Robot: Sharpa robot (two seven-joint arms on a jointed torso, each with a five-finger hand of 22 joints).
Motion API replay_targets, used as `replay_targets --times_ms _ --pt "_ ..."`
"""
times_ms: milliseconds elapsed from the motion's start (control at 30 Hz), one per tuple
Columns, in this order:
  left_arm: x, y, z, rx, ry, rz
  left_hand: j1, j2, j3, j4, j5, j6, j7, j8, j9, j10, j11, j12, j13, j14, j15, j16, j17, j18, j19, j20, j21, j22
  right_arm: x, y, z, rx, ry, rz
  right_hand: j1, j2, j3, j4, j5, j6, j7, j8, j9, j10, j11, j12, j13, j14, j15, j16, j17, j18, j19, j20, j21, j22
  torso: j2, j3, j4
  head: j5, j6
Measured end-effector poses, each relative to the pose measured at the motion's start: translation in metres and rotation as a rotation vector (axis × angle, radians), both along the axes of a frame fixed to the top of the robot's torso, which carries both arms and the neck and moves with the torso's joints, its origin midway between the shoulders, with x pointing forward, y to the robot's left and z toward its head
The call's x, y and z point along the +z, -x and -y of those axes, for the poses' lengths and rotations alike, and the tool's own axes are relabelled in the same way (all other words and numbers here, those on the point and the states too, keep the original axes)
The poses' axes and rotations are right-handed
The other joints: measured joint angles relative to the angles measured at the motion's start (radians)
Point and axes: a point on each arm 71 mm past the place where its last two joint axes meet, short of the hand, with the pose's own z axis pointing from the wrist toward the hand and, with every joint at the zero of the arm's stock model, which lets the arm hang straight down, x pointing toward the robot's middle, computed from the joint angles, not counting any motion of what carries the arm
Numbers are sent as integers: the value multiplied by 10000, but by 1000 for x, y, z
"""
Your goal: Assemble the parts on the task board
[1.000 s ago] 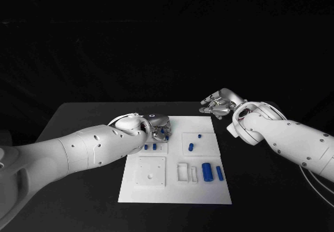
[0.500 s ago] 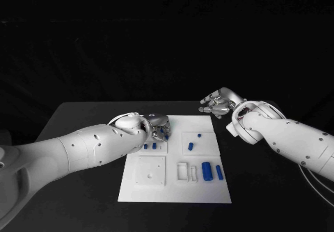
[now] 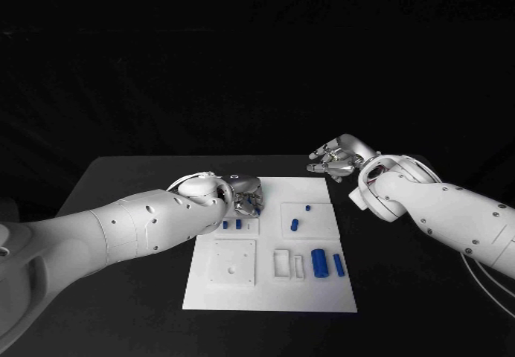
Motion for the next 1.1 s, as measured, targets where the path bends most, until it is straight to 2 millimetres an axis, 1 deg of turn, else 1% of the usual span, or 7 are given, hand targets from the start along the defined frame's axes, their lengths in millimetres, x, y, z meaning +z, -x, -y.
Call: replay_targets --times_ms 200,267,400,467,800,967,1100 --pt "0 -1 -2 56 36 23 52 51 -58 -58 -1 100 -26 -25 9 128 -48 -6 -2 142 -50 3 24 -3 37 -36 78 0 0 0 0 7 -4 1 0 0 0 0 0 1 -1 0 0 0 0 0 0 0 0 0 0 -1 0 0 0 0 0 1 -4 9 17" --pt "0 -1 -3 90 74 45 52 51 -75 -75 -1 101 -26 -25 15 129 -48 -7 -4 188 -25 38 26 -3 37 -36 78 3 0 0 0 8 -5 2 0 0 0 0 0 1 -1 0 0 -2 1 0 0 0 0 0 0 -1 0 0 0 -1 0 1 -5 16 43" --pt "0 -1 -8 191 202 88 52 51 -76 -96 47 101 -26 -25 23 128 -48 -7 -9 227 -63 38 45 -7 73 -72 153 0 0 0 0 9 -7 4 0 0 0 0 0 2 -1 0 0 -3 3 0 0 0 0 0 0 -2 0 0 0 -1 -3 0 -4 23 75" --pt "1 0 -11 244 336 101 42 60 -38 -134 47 101 -26 -25 23 129 -48 -8 -12 277 -45 38 60 -9 73 -71 153 -2 0 0 0 6 -7 4 0 0 0 0 0 2 -2 0 0 -4 4 0 1 0 0 0 0 -2 0 0 0 -1 -8 -1 -2 26 90" --pt "25 0 -22 576 1529 210 8 91 -32 -140 46 101 -26 -61 21 128 -48 -8 -17 277 -45 38 73 -11 73 -71 194 -3 0 0 1 -29 4 5 0 0 0 0 0 4 -4 0 0 -5 5 0 1 0 0 0 1 -4 0 0 0 -2 -34 -12 14 74 151" --pt "34 2 -37 766 1876 117 8 91 -59 -167 46 100 -26 -62 18 127 -48 -8 -17 277 -45 37 72 -11 73 -71 194 -3 0 0 3 -64 21 5 0 0 0 0 0 14 -14 0 0 -5 5 0 1 0 0 0 1 -5 0 0 1 -2 -48 -13 29 97 159" --pt "39 2 -49 963 1968 58 8 90 -59 -167 42 100 -26 -62 10 127 -48 -8 -14 277 -45 37 72 -11 73 -71 194 -3 0 0 5 -97 38 4 0 0 28 28 50 -16 16 0 0 -6 5 0 1 0 0 0 -15 -5 0 0 -40 -2 -71 -14 53 99 146"
